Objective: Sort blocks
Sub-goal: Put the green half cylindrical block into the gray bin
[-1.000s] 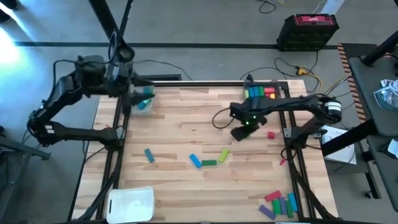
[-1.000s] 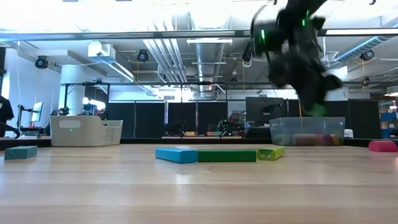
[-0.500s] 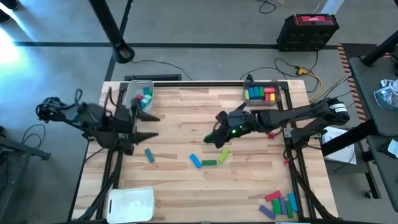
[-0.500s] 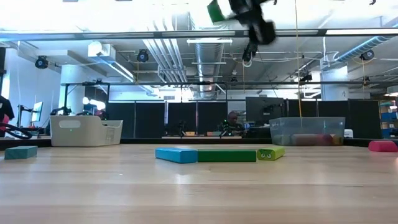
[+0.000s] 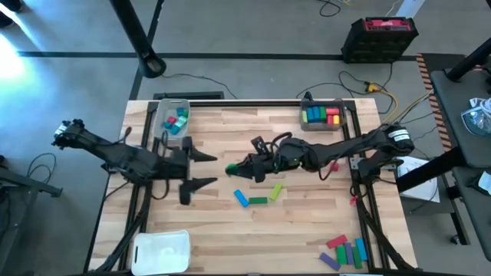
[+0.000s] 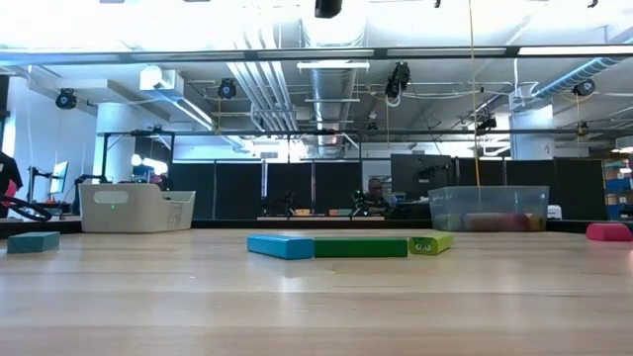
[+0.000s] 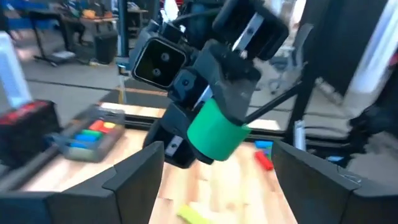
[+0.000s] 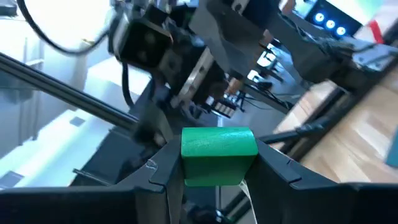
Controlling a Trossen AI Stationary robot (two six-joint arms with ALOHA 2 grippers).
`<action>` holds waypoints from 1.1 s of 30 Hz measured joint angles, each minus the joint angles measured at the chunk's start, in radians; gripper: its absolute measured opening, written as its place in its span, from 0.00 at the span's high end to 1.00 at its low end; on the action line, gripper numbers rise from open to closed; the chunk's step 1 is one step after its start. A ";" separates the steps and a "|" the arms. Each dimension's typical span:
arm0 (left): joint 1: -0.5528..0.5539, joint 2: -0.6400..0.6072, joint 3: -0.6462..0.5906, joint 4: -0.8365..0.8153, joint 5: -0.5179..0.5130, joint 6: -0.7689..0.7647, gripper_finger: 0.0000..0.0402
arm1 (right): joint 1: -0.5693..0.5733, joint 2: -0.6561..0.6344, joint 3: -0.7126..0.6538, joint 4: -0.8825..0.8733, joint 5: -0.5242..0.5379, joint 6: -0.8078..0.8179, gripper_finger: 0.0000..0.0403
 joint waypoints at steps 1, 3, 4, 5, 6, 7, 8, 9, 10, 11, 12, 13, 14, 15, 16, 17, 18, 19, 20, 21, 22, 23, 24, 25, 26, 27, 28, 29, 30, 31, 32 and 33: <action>0.001 0.020 0.015 -0.001 -0.011 0.029 0.29 | -0.002 0.001 0.011 0.000 -0.001 0.000 0.69; 0.001 0.054 0.047 -0.004 -0.021 0.083 0.28 | -0.007 -0.001 0.031 -0.001 -0.001 -0.011 0.69; 0.001 0.068 0.061 -0.005 -0.021 0.100 0.28 | -0.010 -0.005 0.038 -0.005 -0.005 -0.023 0.69; 0.001 0.080 0.074 -0.009 -0.021 0.112 0.28 | -0.014 -0.007 0.044 -0.006 -0.019 -0.029 0.69; 0.002 0.090 0.088 -0.009 -0.021 0.124 0.28 | -0.017 -0.009 0.052 -0.005 -0.039 -0.036 0.69; 0.005 0.100 0.100 -0.008 -0.020 0.135 0.28 | -0.021 -0.009 0.059 -0.006 -0.072 -0.043 0.69; 0.009 0.108 0.111 -0.007 -0.019 0.144 0.28 | -0.025 -0.009 0.066 -0.012 -0.107 -0.048 0.69; 0.014 0.117 0.122 -0.007 -0.016 0.153 0.28 | -0.026 -0.009 0.072 -0.021 -0.134 -0.048 0.69; 0.019 0.127 0.133 -0.008 -0.006 0.164 0.28 | -0.026 -0.010 0.077 -0.034 -0.152 -0.047 0.69; 0.023 0.140 0.144 -0.008 0.004 0.176 0.28 | -0.026 -0.011 0.081 -0.060 -0.161 -0.048 0.69; 0.023 0.153 0.156 -0.008 0.008 0.193 0.28 | -0.026 -0.011 0.086 -0.088 -0.174 -0.047 0.69; 0.023 0.165 0.167 -0.013 0.014 0.215 0.28 | -0.025 -0.011 0.088 -0.106 -0.188 -0.046 0.69; 0.023 0.179 0.180 -0.020 0.014 0.238 0.28 | -0.025 -0.011 0.092 -0.129 -0.202 -0.046 0.69; 0.021 0.194 0.196 -0.024 0.017 0.259 0.28 | -0.025 -0.011 0.095 -0.149 -0.209 -0.046 0.69; 0.021 0.207 0.212 -0.038 0.026 0.274 0.28 | -0.025 -0.011 0.098 -0.163 -0.209 -0.047 0.69; 0.022 0.219 0.228 -0.067 0.040 0.282 0.28 | -0.023 -0.011 0.099 -0.169 -0.210 -0.048 0.69; 0.022 0.233 0.245 -0.093 0.056 0.288 0.28 | -0.023 -0.011 0.099 -0.170 -0.210 -0.048 0.69; 0.022 0.249 0.264 -0.114 0.065 0.291 0.28 | -0.023 -0.011 0.099 -0.169 -0.215 -0.048 0.69; 0.022 0.265 0.283 -0.141 0.071 0.298 0.28 | -0.023 -0.011 0.099 -0.168 -0.225 -0.048 0.69; 0.022 0.280 0.303 -0.171 0.082 0.308 0.28 | -0.023 -0.011 0.099 -0.167 -0.234 -0.047 0.69; 0.022 0.295 0.324 -0.198 0.095 0.316 0.28 | -0.023 -0.011 0.099 -0.169 -0.241 -0.047 0.69; 0.022 0.308 0.348 -0.225 0.100 0.321 0.28 | -0.022 -0.011 0.099 -0.169 -0.244 -0.046 0.69; 0.022 0.320 0.373 -0.256 0.107 0.322 0.28 | -0.020 -0.011 0.099 -0.169 -0.246 -0.046 0.69; 0.022 0.332 0.398 -0.292 0.112 0.320 0.29 | -0.019 -0.011 0.099 -0.169 -0.249 -0.047 0.69; 0.021 0.344 0.421 -0.330 0.112 0.318 0.29 | -0.016 -0.011 0.099 -0.166 -0.251 -0.048 0.69; 0.018 0.353 0.441 -0.368 0.111 0.317 0.30 | -0.012 -0.011 0.099 -0.167 -0.253 -0.047 0.69; 0.016 0.363 0.459 -0.393 0.111 0.317 0.31 | -0.009 -0.011 0.099 -0.170 -0.254 -0.046 0.69; 0.015 0.370 0.472 -0.404 0.111 0.316 0.32 | -0.005 -0.011 0.099 -0.169 -0.254 -0.047 0.69; 0.013 0.377 0.482 -0.408 0.111 0.316 0.34 | -0.001 -0.011 0.099 -0.169 -0.254 -0.048 0.69; 0.011 0.383 0.492 -0.407 0.111 0.315 0.36 | 0.001 -0.011 0.099 -0.164 -0.254 -0.048 0.69; 0.010 0.391 0.500 -0.403 0.111 0.316 0.38 | 0.004 -0.011 0.100 -0.161 -0.254 -0.049 0.69; 0.010 0.397 0.508 -0.404 0.111 0.319 0.39 | 0.005 -0.011 0.100 -0.159 -0.255 -0.049 0.69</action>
